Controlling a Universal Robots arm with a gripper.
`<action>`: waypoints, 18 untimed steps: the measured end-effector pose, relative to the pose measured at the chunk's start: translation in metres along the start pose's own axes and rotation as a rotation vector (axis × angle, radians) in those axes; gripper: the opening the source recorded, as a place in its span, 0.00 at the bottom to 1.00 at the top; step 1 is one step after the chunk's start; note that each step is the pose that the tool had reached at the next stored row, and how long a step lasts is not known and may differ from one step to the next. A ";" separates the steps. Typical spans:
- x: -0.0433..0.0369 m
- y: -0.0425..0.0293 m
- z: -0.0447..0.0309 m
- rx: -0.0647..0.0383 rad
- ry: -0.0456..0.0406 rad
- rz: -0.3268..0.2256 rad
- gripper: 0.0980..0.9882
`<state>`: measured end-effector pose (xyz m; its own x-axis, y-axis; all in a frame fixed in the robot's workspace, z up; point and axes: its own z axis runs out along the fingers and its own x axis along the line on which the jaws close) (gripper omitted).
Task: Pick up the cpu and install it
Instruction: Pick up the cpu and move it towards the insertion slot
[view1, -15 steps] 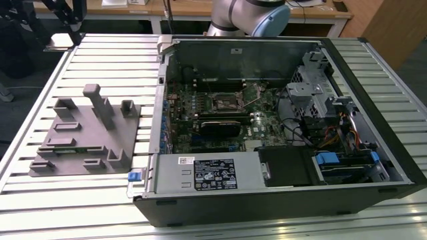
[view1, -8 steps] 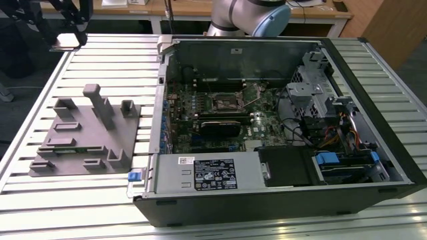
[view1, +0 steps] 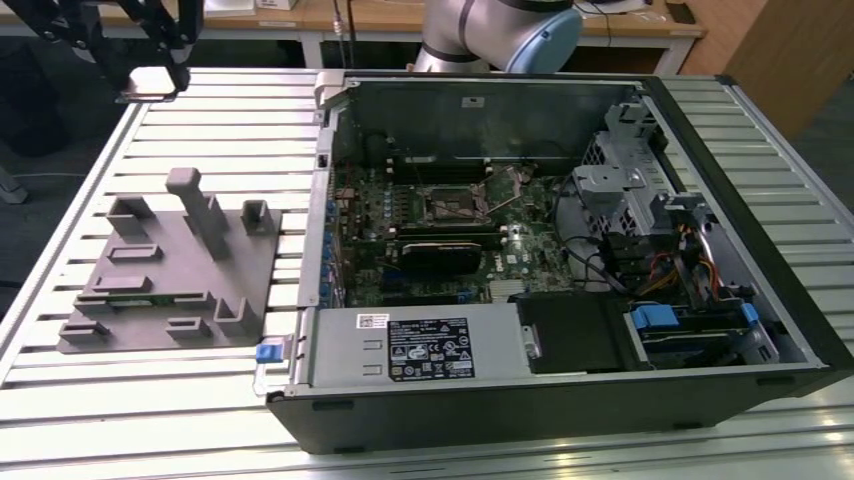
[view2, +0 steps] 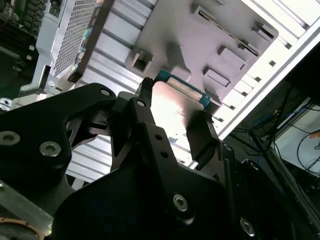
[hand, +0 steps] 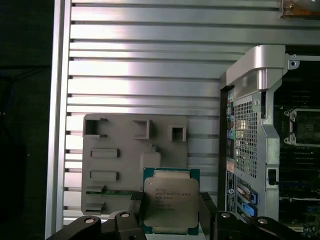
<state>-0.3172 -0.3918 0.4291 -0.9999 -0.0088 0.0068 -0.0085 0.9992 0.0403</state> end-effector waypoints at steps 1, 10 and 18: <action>-0.0026 0.0000 0.0000 0.000 0.0004 0.000 0.48; -0.0304 -0.0002 -0.0001 0.000 0.0045 0.000 0.48; -0.0503 -0.0003 0.0001 0.000 0.0076 0.000 0.48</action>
<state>-0.2670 -0.3917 0.4287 -0.9999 -0.0087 0.0145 -0.0082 0.9992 0.0403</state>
